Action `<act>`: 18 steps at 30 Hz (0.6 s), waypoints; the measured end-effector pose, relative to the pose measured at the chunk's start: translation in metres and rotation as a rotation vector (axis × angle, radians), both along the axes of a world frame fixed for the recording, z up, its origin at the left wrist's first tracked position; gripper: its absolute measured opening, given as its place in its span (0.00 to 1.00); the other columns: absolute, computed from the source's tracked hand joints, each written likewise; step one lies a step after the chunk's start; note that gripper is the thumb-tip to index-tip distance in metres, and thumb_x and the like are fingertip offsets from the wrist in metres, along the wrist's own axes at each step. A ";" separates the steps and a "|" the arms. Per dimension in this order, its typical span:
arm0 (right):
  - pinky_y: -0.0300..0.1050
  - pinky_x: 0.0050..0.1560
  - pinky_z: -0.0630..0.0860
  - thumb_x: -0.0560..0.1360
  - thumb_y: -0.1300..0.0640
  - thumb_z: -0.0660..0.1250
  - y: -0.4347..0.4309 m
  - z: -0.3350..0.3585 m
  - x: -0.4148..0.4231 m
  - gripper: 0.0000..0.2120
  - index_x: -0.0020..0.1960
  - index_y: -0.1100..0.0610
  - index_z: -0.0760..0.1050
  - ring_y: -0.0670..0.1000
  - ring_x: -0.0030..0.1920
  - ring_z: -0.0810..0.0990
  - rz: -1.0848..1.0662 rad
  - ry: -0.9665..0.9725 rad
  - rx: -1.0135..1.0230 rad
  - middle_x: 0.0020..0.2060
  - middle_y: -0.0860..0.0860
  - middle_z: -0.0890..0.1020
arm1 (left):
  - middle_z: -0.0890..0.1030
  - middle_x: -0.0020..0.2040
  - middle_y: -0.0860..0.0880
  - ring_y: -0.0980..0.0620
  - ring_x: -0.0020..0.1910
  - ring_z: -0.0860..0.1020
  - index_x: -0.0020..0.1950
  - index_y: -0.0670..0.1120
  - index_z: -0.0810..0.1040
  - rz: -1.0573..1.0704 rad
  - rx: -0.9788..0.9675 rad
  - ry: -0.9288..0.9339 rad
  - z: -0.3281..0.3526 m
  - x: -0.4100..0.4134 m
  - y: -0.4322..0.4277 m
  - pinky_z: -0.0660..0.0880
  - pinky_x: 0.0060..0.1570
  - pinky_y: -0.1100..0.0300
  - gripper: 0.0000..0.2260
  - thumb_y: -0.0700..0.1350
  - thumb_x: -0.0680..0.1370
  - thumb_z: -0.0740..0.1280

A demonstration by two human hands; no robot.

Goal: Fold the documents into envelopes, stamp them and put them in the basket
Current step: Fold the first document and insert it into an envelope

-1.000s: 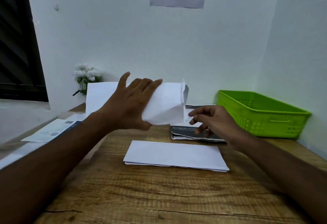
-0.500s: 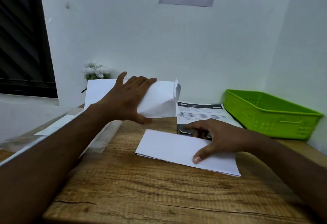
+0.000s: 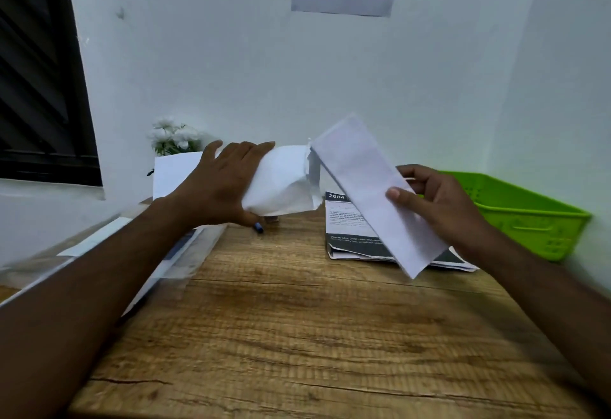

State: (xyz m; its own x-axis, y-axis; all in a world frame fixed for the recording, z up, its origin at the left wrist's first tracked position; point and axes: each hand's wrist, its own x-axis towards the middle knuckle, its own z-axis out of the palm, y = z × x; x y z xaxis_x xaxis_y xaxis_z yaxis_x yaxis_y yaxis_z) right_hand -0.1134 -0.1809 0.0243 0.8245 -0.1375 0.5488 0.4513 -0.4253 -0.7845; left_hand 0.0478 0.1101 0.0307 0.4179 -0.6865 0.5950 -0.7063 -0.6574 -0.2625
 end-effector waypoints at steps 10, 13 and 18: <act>0.43 0.38 0.77 0.74 0.59 0.72 -0.005 -0.005 0.002 0.14 0.56 0.45 0.78 0.49 0.40 0.85 -0.115 0.017 -0.174 0.41 0.49 0.86 | 0.71 0.66 0.44 0.43 0.61 0.71 0.76 0.45 0.57 -0.049 -0.081 -0.052 0.002 0.006 -0.002 0.67 0.58 0.46 0.51 0.67 0.59 0.69; 0.41 0.39 0.75 0.73 0.59 0.73 -0.008 -0.005 0.002 0.15 0.55 0.42 0.78 0.50 0.42 0.84 -0.131 -0.007 -0.263 0.41 0.51 0.86 | 0.71 0.66 0.44 0.43 0.61 0.71 0.76 0.44 0.57 -0.049 -0.065 -0.069 0.002 0.005 -0.003 0.66 0.58 0.47 0.52 0.67 0.59 0.70; 0.28 0.37 0.70 0.72 0.59 0.74 -0.011 -0.003 0.002 0.18 0.53 0.37 0.78 0.37 0.42 0.79 -0.177 -0.055 -0.411 0.41 0.35 0.80 | 0.68 0.69 0.44 0.44 0.66 0.67 0.78 0.44 0.53 -0.028 -0.032 -0.050 0.002 0.001 -0.001 0.63 0.62 0.45 0.55 0.68 0.59 0.67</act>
State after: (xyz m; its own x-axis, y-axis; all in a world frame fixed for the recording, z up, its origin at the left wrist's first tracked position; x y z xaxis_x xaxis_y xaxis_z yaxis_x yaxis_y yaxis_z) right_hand -0.1111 -0.1918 0.0210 0.7760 -0.0359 0.6297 0.3794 -0.7710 -0.5115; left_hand 0.0490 0.1087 0.0323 0.3685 -0.6775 0.6365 -0.7109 -0.6466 -0.2767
